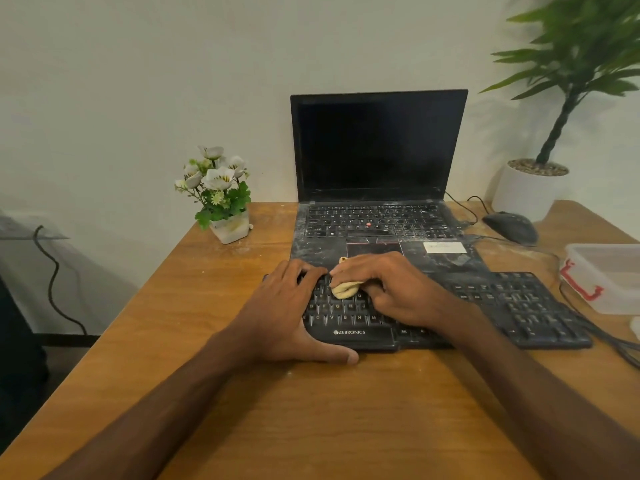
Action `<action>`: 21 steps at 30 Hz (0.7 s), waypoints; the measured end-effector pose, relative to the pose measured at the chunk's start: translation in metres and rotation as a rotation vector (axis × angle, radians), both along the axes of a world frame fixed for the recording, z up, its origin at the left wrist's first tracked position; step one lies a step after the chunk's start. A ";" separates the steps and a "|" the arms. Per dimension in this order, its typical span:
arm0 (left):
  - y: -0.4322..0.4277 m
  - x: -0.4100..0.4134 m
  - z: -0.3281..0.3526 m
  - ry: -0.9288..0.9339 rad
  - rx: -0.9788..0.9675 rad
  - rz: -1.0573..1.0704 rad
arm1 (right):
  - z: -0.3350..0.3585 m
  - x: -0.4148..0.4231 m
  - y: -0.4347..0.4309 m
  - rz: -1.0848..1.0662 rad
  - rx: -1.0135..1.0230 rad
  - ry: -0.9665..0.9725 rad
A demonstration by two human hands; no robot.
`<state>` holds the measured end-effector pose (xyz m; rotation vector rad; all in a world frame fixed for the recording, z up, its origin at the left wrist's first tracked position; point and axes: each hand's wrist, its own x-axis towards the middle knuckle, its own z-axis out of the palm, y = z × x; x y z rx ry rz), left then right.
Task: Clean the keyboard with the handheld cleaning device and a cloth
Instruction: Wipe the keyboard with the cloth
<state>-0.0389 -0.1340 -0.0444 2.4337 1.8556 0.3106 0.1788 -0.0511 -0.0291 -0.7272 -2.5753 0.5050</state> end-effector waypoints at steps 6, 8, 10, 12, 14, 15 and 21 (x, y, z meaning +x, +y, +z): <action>0.000 0.000 0.001 -0.002 -0.019 0.016 | 0.008 0.020 0.009 -0.050 -0.137 0.034; 0.000 0.000 0.000 0.000 -0.020 0.018 | 0.012 0.025 0.009 -0.081 -0.125 0.046; -0.001 0.000 0.001 0.004 -0.025 0.019 | 0.014 0.029 0.010 -0.120 -0.098 0.062; 0.000 0.000 0.001 0.005 -0.031 0.019 | 0.013 0.026 0.009 -0.147 -0.058 0.093; -0.001 0.000 0.001 0.001 -0.035 0.018 | 0.010 0.017 0.007 -0.140 -0.023 0.115; 0.000 0.000 0.000 0.000 -0.032 0.016 | 0.007 0.012 0.006 -0.110 -0.009 0.103; -0.002 0.000 0.002 -0.004 -0.029 0.011 | 0.009 0.019 0.013 -0.073 -0.064 0.040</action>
